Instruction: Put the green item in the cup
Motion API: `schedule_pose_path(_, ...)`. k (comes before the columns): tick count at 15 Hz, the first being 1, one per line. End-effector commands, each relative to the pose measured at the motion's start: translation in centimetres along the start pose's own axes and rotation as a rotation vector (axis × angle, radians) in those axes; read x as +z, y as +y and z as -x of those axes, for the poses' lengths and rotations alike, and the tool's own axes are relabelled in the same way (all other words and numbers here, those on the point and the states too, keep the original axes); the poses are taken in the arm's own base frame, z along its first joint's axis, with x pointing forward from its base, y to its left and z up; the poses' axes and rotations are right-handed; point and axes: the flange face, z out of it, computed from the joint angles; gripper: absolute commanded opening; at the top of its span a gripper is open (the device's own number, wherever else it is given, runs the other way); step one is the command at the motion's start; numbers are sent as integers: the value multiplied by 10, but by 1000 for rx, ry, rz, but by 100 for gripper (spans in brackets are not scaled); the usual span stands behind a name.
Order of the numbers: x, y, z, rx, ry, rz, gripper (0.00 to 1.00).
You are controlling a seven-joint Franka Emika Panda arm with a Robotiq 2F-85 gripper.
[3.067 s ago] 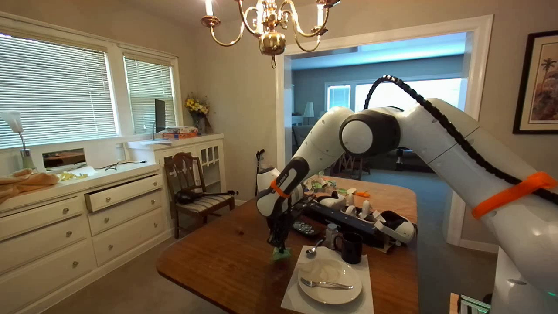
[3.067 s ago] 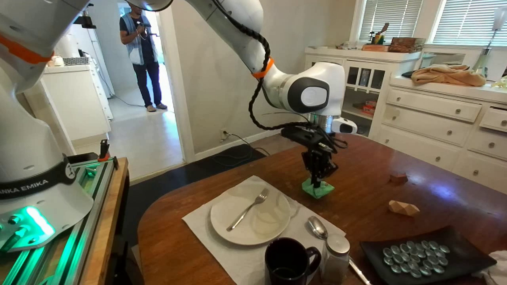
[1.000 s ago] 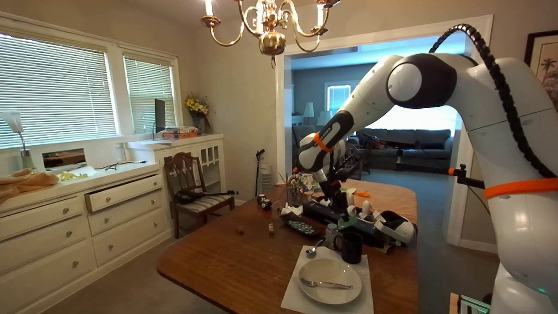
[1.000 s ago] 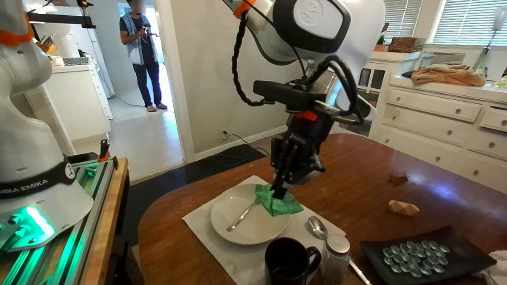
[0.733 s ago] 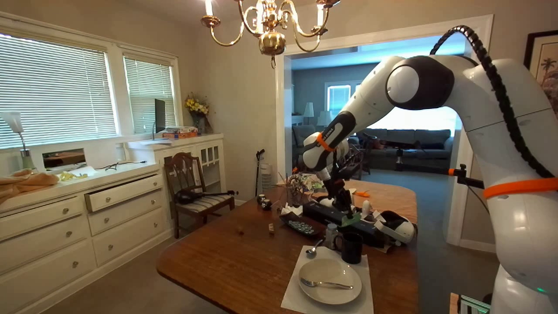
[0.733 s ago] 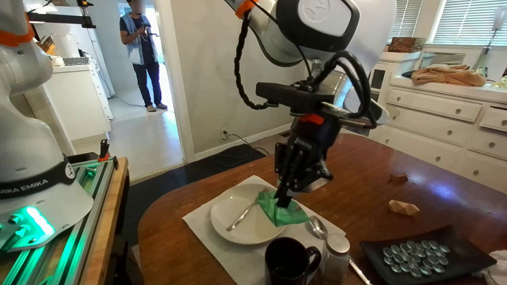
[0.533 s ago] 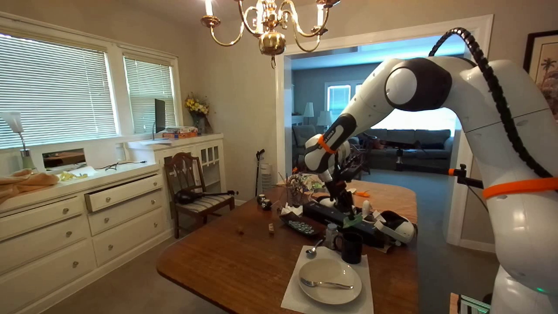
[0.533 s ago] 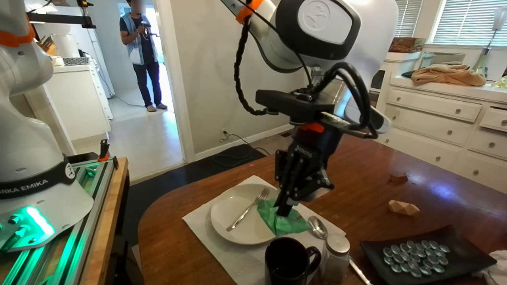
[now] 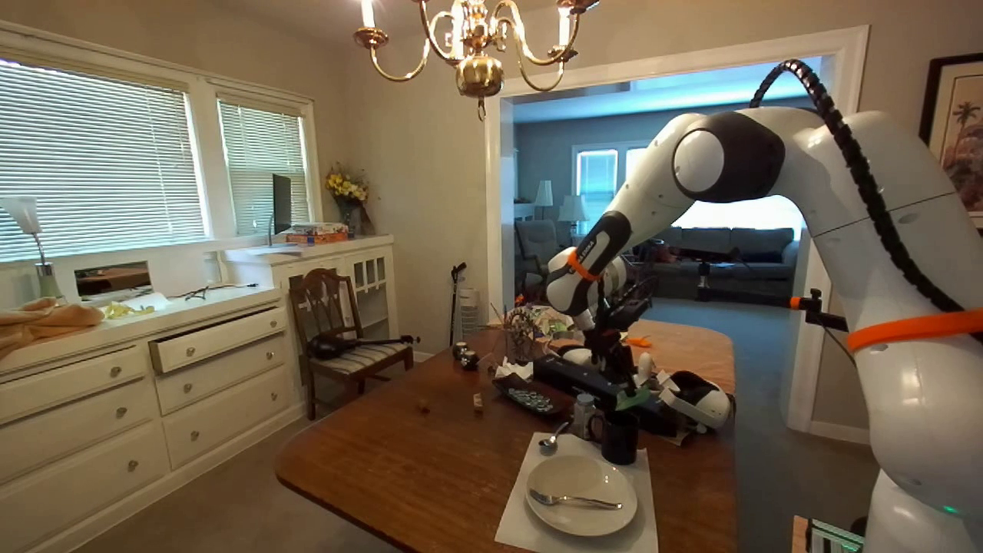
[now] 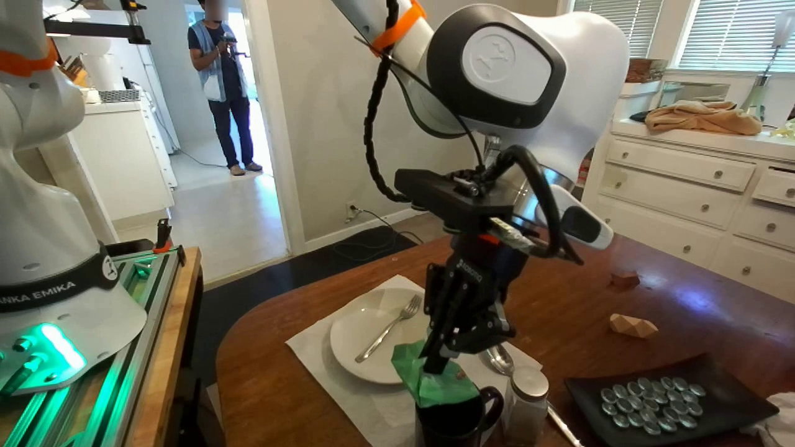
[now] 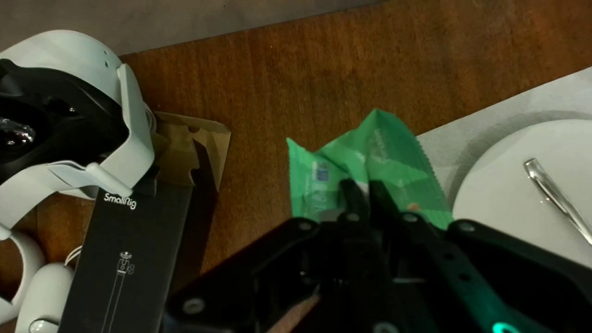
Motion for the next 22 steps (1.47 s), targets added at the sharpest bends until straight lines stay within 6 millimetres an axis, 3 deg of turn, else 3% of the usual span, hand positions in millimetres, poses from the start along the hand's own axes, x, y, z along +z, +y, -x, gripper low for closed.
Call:
schedule_pose_path(1, 22, -4, -7, 21, -6, 10, 2)
schedule_pose_path(9, 45, -3, -32, 61, 6, 21, 2)
schedule_pose_path(13, 32, 1, -43, 99, 42, 31, 2)
schedule_pose_path(17, 34, -5, -53, 149, 71, 70, 2)
schedule_pose_path(22, 30, -14, -49, 164, 102, 66, 2)
